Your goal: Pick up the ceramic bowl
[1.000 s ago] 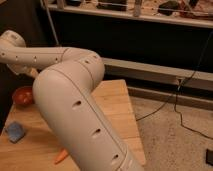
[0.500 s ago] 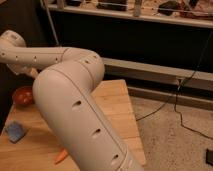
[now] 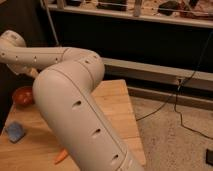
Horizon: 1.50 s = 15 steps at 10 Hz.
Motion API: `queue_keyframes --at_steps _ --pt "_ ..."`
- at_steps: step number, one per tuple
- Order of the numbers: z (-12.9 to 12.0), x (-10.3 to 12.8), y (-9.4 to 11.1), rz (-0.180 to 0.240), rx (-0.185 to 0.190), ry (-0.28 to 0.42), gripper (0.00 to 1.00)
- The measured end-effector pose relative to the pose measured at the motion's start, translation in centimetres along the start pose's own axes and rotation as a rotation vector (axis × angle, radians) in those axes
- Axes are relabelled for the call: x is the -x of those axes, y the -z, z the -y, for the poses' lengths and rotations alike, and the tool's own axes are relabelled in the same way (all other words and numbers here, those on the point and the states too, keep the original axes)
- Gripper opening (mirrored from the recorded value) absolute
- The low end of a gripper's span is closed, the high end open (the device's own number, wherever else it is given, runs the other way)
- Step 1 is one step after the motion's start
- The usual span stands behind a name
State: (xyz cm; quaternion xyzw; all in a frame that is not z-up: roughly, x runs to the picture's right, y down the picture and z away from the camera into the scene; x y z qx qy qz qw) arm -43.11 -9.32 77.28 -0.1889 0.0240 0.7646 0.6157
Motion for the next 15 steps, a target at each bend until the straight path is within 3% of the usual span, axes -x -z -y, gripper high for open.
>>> queue_keyframes --at_steps 7,11,13,15 --pt "-0.4 0.1 0.0 0.001 0.011 0.002 0.65" --pt "-4.9 -1.8 -1.1 -0.01 0.047 0.077 0.65" --pt "-5.9 -2.3 -2.3 -0.023 0.036 0.092 0.65" --pt "-5.6 -2.8 -4.0 -0.044 0.001 0.092 0.65"
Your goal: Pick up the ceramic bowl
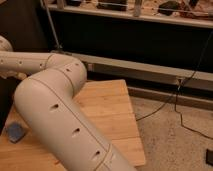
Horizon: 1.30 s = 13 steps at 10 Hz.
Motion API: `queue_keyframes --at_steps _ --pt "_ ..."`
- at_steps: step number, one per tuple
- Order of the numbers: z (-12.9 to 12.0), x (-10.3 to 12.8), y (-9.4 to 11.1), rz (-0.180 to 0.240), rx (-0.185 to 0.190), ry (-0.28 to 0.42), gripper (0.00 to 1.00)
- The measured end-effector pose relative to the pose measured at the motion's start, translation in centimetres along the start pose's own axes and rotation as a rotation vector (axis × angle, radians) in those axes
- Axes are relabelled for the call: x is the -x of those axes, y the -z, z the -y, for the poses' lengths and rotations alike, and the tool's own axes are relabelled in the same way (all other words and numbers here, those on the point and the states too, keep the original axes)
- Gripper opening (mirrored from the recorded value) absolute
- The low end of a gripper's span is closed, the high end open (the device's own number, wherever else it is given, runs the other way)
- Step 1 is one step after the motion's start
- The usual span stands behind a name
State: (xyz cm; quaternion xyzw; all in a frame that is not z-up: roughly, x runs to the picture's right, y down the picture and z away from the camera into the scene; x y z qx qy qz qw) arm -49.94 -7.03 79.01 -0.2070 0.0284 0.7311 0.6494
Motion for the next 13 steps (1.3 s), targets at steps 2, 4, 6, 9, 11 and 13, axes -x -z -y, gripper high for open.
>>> queue_keyframes --at_steps 2,4,6,9,11,13 --pt "0.9 -0.5 -1.8 -0.024 -0.034 -0.008 0.65" --pt "1.4 -0.8 -3.2 -0.038 -0.035 -0.02 0.65" --pt "1.4 -0.8 -3.9 -0.042 -0.015 -0.024 0.65" --pt "2.6 -1.3 -4.9 -0.047 -0.012 -0.018 0.65" --pt "3.6 -1.7 -5.7 -0.057 -0.008 -0.026 0.65" --pt "3.9 -2.3 -6.5 -0.067 0.017 -0.026 0.65"
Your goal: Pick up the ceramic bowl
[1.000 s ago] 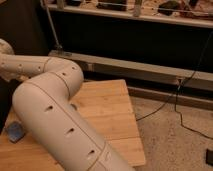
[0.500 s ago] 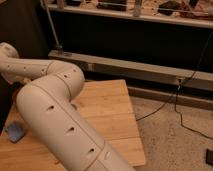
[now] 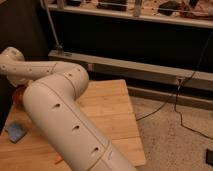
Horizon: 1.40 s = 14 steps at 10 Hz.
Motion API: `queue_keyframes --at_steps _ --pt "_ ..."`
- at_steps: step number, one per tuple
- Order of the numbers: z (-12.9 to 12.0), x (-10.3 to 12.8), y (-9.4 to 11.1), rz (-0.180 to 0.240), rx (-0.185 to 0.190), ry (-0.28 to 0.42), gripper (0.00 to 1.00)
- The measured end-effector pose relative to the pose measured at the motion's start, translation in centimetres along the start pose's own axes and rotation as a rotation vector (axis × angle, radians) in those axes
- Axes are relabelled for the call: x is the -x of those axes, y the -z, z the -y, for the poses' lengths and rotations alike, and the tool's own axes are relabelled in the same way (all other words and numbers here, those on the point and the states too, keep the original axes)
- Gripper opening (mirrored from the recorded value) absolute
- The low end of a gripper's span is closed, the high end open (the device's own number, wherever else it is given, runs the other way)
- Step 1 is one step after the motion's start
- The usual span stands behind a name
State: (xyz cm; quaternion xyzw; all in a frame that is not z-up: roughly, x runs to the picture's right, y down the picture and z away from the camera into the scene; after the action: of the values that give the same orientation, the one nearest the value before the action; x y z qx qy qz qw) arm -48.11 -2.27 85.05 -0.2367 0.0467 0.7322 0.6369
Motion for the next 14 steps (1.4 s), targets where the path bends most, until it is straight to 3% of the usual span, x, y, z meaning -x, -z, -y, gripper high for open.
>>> queue_keyframes --at_steps 5,14 --pt "0.9 -1.0 -2.9 0.002 0.009 0.054 0.65" --pt "2.3 -2.1 -6.9 0.005 0.011 0.034 0.65"
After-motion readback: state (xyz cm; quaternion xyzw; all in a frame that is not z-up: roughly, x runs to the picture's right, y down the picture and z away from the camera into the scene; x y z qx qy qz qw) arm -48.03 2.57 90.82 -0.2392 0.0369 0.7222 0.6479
